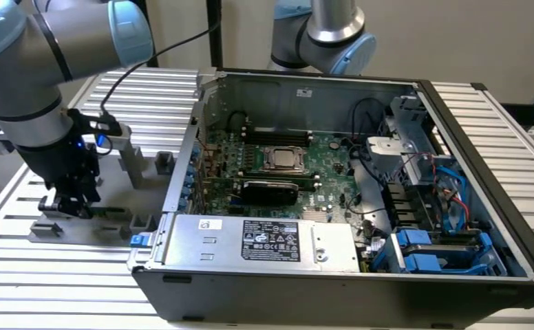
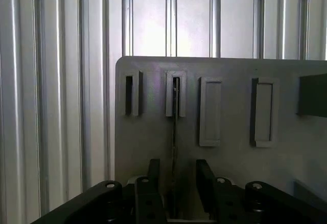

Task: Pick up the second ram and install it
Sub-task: 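Pick up the second ram and move it above second insertion slot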

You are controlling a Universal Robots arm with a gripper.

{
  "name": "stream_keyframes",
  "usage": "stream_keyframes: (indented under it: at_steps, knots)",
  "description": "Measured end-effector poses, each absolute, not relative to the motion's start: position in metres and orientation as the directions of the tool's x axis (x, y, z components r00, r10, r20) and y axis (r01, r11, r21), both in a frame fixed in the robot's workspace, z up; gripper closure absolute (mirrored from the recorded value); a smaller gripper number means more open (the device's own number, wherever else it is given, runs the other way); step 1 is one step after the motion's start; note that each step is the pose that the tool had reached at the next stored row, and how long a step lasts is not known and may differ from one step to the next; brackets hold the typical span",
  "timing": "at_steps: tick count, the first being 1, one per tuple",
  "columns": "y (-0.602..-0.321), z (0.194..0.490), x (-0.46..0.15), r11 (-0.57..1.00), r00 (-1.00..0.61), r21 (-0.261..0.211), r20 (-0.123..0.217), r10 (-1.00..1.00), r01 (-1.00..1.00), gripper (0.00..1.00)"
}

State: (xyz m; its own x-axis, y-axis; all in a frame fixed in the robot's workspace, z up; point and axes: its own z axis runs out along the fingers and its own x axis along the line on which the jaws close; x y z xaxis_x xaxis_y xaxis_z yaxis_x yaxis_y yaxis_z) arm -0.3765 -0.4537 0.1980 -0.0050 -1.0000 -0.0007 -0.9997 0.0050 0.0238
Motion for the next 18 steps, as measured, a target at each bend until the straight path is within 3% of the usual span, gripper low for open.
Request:
stream_keyframes:
  at_steps: [3, 6, 7, 12, 14, 18]
  knots:
    - [-0.4537, 0.197, -0.3765, -0.005, 0.005, 0.024, -0.001, -1.0, -1.0, 0.58]
    - [-0.4537, 0.1957, -0.3764, -0.008, 0.008, 0.024, -0.001, -1.0, -1.0, 0.66]
    - [-0.4537, 0.1954, -0.3765, -0.008, 0.008, 0.024, -0.001, -1.0, -1.0, 0.73]
    - [-0.4537, 0.1936, -0.3765, -0.009, 0.009, 0.024, -0.001, -1.0, -1.0, 0.73]
    - [-0.4536, 0.1933, -0.3765, -0.01, 0.01, 0.024, -0.001, -1.0, -1.0, 0.82]
    - [-0.4535, 0.1932, -0.3764, -0.01, 0.01, 0.024, 0.003, -1.0, -1.0, 0.86]
